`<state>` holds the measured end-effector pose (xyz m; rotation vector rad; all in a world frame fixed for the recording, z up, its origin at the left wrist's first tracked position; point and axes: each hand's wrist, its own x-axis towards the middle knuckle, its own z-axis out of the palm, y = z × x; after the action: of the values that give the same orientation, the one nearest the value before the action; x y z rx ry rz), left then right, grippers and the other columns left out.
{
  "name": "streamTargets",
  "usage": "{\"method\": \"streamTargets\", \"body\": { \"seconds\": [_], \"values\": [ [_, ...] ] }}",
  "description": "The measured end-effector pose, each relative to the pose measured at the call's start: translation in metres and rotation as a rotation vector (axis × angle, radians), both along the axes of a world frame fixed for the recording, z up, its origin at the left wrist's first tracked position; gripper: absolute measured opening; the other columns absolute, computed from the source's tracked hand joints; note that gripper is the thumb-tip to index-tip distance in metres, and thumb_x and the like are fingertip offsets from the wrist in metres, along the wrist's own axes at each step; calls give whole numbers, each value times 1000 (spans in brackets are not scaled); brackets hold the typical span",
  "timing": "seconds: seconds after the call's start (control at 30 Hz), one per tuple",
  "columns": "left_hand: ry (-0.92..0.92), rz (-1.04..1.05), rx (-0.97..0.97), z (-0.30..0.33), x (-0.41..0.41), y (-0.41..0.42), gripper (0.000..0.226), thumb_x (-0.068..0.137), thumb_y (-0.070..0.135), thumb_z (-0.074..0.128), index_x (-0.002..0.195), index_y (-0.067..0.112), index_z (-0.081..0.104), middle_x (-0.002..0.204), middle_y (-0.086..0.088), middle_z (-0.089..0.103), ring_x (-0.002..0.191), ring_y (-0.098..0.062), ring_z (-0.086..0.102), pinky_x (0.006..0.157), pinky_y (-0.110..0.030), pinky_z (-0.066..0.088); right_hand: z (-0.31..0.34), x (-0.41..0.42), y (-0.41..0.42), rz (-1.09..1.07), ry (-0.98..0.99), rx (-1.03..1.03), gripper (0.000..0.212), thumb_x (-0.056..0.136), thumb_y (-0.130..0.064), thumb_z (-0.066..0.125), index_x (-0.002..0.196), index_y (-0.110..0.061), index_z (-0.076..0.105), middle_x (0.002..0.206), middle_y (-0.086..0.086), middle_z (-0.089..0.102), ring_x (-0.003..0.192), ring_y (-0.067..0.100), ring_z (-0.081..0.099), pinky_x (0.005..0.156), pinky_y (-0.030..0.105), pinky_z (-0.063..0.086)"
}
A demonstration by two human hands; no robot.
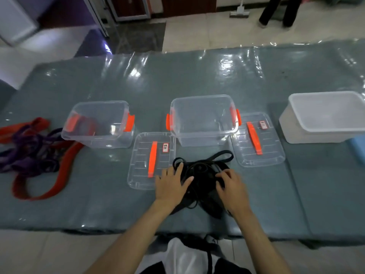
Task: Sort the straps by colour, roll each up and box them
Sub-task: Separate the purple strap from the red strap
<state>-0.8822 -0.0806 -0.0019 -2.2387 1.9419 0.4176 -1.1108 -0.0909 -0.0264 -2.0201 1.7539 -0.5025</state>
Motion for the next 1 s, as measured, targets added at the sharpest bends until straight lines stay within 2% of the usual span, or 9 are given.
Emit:
{"method": "streamTargets", "body": {
  "seconds": [0.17,0.33,0.4,0.47,0.53,0.7,0.8,0.9,1.0],
  "values": [
    [48,-45,-97,9,58,17,65,104,68,34,158,33,41,153,-2,49,142,-26,42,112,-45,40,22,61,4,118,-36,-57,23,92,-11,73,115,-10,74,116,6,65,111,29,60,95,44,55],
    [114,-65,-136,9,154,30,54,105,57,47,151,28,52,153,-1,51,142,-25,46,107,-44,42,32,144,13,277,66,-44,21,94,-17,71,114,-12,74,113,5,67,102,30,64,80,47,56],
    [98,-61,-121,6,200,33,52,106,56,46,149,28,54,153,0,51,141,-25,46,105,-43,43,33,186,16,292,92,-36,21,93,-17,70,114,-14,73,113,4,67,102,29,63,78,46,56],
    [109,-52,-139,0,249,37,46,105,53,52,139,22,64,144,-3,59,132,-27,53,99,-43,45,32,233,19,276,68,1,23,91,-13,70,114,-13,73,112,5,67,103,31,64,82,48,55],
    [153,-20,-180,-6,299,41,40,104,47,59,127,18,71,135,-6,65,124,-30,59,94,-44,47,29,281,21,234,-3,48,23,89,-9,72,112,-12,74,113,5,69,106,32,66,88,48,55],
    [180,107,-169,-12,408,54,34,102,35,62,131,19,68,136,-6,65,126,-30,58,100,-46,45,28,375,33,236,3,141,19,94,-8,71,113,-9,76,112,6,71,107,30,67,92,38,52],
    [190,248,-212,-10,466,69,29,98,26,67,126,17,71,129,-7,66,120,-33,59,98,-46,45,35,408,38,278,12,154,19,93,-3,73,112,-7,77,109,8,73,102,31,71,92,40,55],
    [183,356,-260,-12,517,76,25,93,18,70,117,15,74,122,-11,67,114,-37,62,95,-49,48,37,433,36,315,38,147,20,93,-4,74,113,-9,77,111,4,73,104,27,71,94,28,50],
    [152,423,-284,-15,552,74,33,87,12,73,120,11,74,130,-15,64,122,-40,59,96,-53,49,36,455,31,335,32,140,20,94,-7,73,113,-12,77,112,0,73,106,23,70,93,25,49]
  ]
}}
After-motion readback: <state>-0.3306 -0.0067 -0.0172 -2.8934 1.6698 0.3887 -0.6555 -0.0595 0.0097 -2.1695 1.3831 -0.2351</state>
